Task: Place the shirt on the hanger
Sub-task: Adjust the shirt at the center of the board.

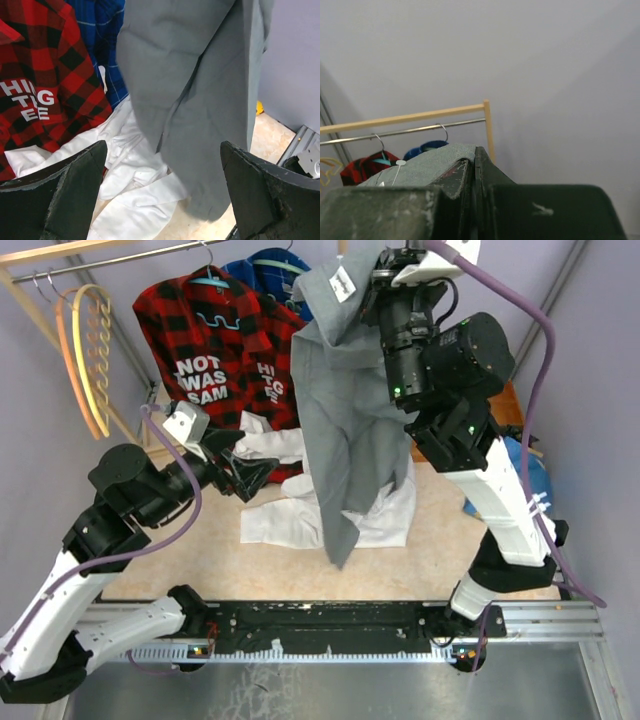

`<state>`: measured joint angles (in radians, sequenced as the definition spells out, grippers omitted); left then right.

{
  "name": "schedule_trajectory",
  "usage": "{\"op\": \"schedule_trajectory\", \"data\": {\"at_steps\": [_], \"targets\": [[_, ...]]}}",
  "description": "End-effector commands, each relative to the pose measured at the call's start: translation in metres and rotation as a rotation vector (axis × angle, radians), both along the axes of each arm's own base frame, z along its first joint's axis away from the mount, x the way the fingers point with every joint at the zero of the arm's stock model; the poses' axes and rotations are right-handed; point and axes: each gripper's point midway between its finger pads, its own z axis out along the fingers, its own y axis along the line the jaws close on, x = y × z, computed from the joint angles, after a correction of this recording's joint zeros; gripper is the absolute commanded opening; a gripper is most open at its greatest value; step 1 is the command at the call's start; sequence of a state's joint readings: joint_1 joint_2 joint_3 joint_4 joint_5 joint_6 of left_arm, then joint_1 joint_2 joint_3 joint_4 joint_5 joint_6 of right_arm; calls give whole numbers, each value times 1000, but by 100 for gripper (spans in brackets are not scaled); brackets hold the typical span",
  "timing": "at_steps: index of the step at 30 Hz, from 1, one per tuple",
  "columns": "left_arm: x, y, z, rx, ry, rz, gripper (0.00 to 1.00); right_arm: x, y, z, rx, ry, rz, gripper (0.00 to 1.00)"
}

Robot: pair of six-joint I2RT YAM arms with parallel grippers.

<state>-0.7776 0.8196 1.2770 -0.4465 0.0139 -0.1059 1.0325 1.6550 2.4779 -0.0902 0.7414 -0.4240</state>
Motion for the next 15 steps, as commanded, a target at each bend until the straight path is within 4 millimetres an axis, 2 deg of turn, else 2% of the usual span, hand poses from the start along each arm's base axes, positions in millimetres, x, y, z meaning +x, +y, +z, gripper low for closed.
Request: {"op": "schedule_trajectory", "data": {"at_steps": [1,3,5,6,8,12,15], "targets": [[1,1,10,-32,13,17,100,2,-22,-25,-2,99,-95,0],[2,0,5,-33,30,20,100,11,-8,-68,-51,211,-89,0],[4,0,-4,-33,52,30,100,17,5,-120,-102,327,-71,0],[5,1,-10,-32,67,40,100,21,15,-157,-141,396,-59,0],[8,2,-26,-18,114,64,100,22,25,-209,-160,509,-3,0],[18,4,-75,94,256,132,100,23,40,-314,-161,761,144,0],[21,7,-118,199,381,181,100,15,56,-374,-166,902,294,0]]}}
